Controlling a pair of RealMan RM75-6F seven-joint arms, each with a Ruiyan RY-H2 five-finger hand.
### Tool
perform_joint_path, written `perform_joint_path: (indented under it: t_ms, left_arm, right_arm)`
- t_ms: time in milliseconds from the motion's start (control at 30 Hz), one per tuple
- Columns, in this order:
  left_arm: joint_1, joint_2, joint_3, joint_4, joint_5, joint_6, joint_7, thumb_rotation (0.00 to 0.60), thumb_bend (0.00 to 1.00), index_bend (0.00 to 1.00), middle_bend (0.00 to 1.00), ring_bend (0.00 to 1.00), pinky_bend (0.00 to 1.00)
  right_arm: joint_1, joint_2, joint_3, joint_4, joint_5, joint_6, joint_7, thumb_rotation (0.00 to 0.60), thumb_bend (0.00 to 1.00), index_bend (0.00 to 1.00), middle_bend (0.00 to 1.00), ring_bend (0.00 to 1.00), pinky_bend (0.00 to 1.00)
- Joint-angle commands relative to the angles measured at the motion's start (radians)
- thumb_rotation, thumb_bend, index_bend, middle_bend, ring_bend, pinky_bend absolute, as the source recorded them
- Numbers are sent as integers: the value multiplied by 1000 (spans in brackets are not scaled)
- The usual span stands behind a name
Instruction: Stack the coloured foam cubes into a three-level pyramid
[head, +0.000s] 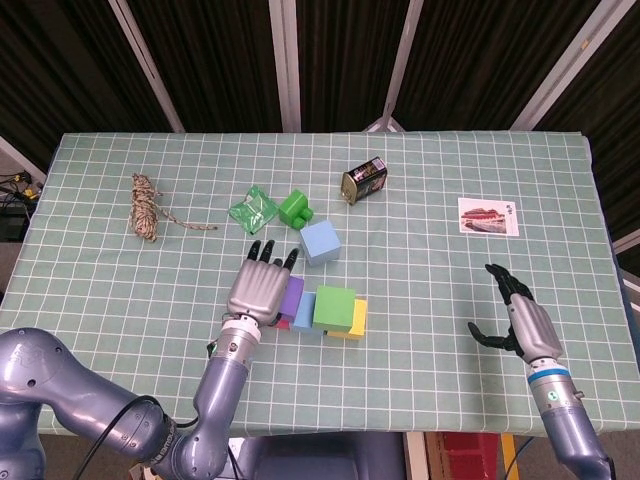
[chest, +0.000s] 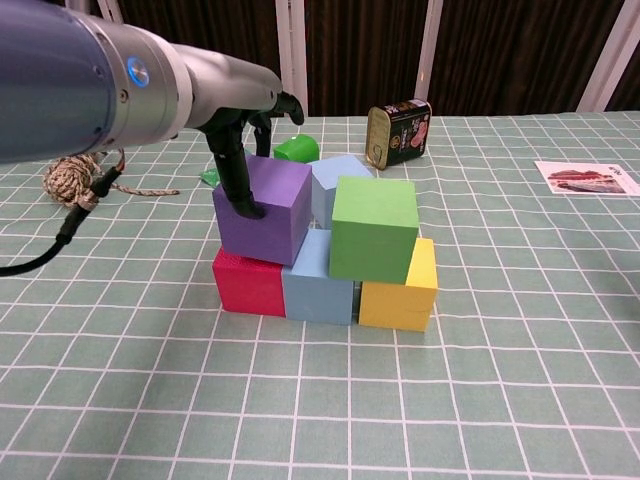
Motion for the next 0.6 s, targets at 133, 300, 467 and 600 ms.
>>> perform_joint_path:
  t_ms: [133, 300, 467, 600]
  left_arm:
    - [7, -19, -9, 6, 12, 11, 7, 600, 355, 2, 389, 0, 12]
    - [14, -34, -18, 7, 18, 19, 13, 600, 355, 5, 389, 0, 12]
    - [20, -46, -26, 9, 23, 23, 21, 600, 355, 5, 391, 0, 12]
    - [24, -58, -31, 11, 30, 27, 26, 600, 355, 5, 391, 0, 11]
  right_arm:
    - [0, 0, 0, 0, 1, 0, -1, 600, 346, 0, 0, 0, 0]
    - [0, -1, -1, 0, 1, 0, -1, 600, 346, 0, 0, 0, 0]
    - [0, 0, -1, -1, -1, 1, -1, 600, 346, 0, 0, 0, 0]
    - [0, 0, -2, -2, -2, 1, -1, 600, 346, 0, 0, 0, 0]
